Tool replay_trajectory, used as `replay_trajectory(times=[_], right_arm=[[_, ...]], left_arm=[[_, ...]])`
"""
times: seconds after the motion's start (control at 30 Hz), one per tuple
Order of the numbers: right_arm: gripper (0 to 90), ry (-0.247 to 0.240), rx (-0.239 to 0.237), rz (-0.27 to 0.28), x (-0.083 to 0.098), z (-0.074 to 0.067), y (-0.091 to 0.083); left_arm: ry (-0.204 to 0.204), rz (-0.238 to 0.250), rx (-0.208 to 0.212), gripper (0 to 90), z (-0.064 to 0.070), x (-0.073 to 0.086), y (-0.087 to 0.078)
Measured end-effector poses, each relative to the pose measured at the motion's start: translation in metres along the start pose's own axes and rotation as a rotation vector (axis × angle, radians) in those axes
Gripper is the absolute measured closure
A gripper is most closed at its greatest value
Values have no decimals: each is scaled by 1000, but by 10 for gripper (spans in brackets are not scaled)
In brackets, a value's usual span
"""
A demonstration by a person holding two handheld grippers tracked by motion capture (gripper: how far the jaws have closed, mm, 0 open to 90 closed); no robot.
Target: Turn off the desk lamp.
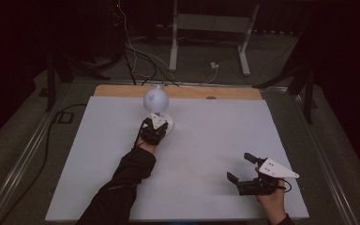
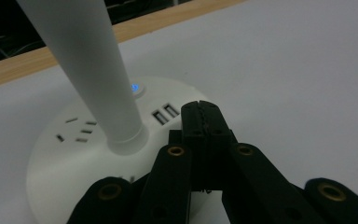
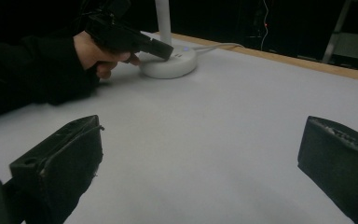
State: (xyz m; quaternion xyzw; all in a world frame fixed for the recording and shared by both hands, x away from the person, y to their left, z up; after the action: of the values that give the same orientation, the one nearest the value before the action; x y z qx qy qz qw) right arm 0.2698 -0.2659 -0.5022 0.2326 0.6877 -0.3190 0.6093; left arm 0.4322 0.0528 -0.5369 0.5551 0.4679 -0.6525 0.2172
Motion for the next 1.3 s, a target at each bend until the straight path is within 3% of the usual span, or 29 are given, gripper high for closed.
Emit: replay_trajectory(times=[0.3,0.53,0.77,0.93,1.1,1.3], right_arm=[[0,2,0,5,-1,0,-1],[0,4,2,4,-1,1,-1],[0,6,2,7,-1,1,-1],[0,3,1,7,-1,1,0],[0,5,-2,4,-1,1,0],[0,4,-3,1,0,0,2]], left_arm=[[-55,15,114,889,9,-20,-15],[-96,6,226,805,12,-33,-32],[-73,-18,322,608,11,-37,-53],[-64,-24,365,479,8,-36,-74],[-54,-39,414,330,4,-26,-97],[-43,-69,472,83,-1,-13,-120]])
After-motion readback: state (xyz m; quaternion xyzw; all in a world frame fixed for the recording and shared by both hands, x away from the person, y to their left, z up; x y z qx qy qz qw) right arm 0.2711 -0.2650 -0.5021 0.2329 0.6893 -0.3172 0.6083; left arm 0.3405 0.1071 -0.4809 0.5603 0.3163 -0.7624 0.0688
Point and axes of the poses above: each handheld gripper's, and its own axes: y roughly forward along the jaws, x roughly out of its underside, z roughly to its right, the point moved 4 cm from there along y, roughly forward along the jaws, and after that the axes turned 9 degrees about z, right-handed, at the moved point
